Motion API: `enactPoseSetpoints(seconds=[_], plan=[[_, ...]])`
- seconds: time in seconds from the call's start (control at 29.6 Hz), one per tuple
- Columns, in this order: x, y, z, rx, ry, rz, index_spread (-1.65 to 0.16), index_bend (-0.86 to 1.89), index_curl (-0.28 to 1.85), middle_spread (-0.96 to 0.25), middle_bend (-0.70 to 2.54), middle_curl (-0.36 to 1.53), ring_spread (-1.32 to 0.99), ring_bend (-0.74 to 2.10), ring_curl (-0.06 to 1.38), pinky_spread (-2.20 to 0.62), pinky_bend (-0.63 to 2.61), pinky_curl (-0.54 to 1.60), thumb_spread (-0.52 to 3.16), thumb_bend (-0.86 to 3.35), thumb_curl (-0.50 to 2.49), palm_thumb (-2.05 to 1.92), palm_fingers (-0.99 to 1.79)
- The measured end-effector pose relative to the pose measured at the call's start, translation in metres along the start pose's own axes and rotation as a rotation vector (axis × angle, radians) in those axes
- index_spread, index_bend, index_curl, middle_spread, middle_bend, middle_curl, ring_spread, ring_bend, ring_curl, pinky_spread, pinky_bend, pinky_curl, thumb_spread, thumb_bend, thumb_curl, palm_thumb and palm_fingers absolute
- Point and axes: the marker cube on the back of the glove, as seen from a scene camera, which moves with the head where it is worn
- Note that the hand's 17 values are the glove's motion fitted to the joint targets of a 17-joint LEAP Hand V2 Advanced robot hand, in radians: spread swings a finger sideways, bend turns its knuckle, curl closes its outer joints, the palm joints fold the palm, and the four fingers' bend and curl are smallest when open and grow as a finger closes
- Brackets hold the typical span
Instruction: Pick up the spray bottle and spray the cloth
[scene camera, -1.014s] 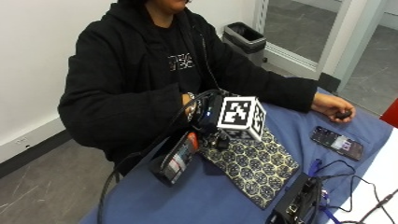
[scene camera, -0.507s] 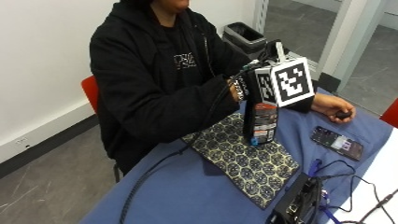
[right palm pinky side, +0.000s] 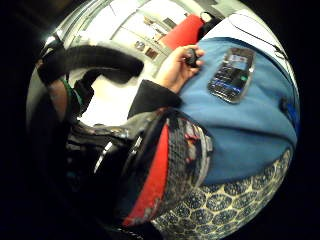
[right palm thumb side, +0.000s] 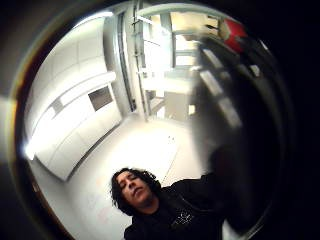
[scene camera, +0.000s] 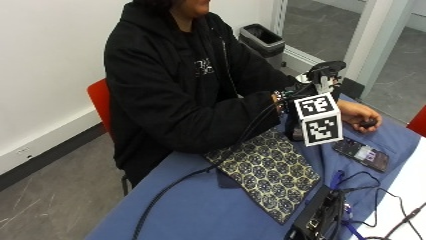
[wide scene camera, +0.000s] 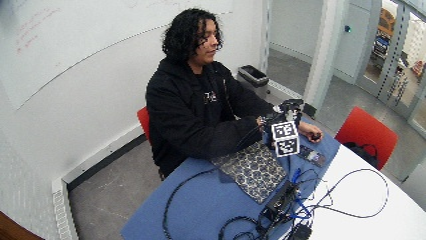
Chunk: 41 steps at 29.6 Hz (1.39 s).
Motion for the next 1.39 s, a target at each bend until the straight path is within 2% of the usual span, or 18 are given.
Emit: enactPoseSetpoints(seconds=[0.44,0.64,0.81,0.88,0.98,1.12,1.28,1.39], plan=[[0.006,-0.001,0.005,0.058,0.056,-0.061,-0.23,0.14,0.51,-0.17,0.65,0.61,-0.19,0.75,0.51,-0.26,0.54,0.45,1.25,-0.01,0.67,1.04,1.28],[0.01,0.006,0.003,-0.018,0.055,-0.041,-0.24,0.15,0.51,-0.17,0.65,0.61,-0.21,0.76,0.51,-0.28,0.55,0.45,1.26,-0.02,0.66,1.0,1.26],[0.013,0.023,-0.006,-0.104,0.141,-0.009,-0.24,0.12,0.49,-0.12,0.6,0.59,-0.17,0.67,0.48,-0.2,0.46,0.43,1.26,-0.04,0.61,0.91,1.04],[0.014,0.03,-0.013,-0.133,0.18,0.013,-0.24,0.11,0.48,-0.09,0.55,0.56,-0.14,0.61,0.47,-0.13,0.42,0.44,1.24,-0.05,0.59,0.87,0.83],[0.013,0.037,-0.028,-0.173,0.259,0.059,-0.24,0.08,0.46,-0.06,0.49,0.54,-0.1,0.56,0.47,-0.05,0.43,0.45,1.22,-0.04,0.56,0.84,0.66],[0.007,0.025,-0.058,-0.146,0.378,0.117,-0.25,0.14,0.44,-0.03,0.34,0.48,-0.05,0.43,0.42,0.04,0.49,0.44,1.19,-0.03,0.53,0.82,0.49],[-0.007,0.085,-0.067,-0.219,0.593,0.307,-0.28,0.15,0.4,0.02,0.19,0.42,0.0,0.34,0.37,0.1,0.56,0.44,1.21,-0.01,0.52,0.86,0.36],[-0.021,0.099,-0.06,-0.231,0.762,0.345,-0.29,0.14,0.39,0.04,0.15,0.4,0.03,0.32,0.35,0.12,0.58,0.43,1.23,-0.01,0.51,0.86,0.36]])
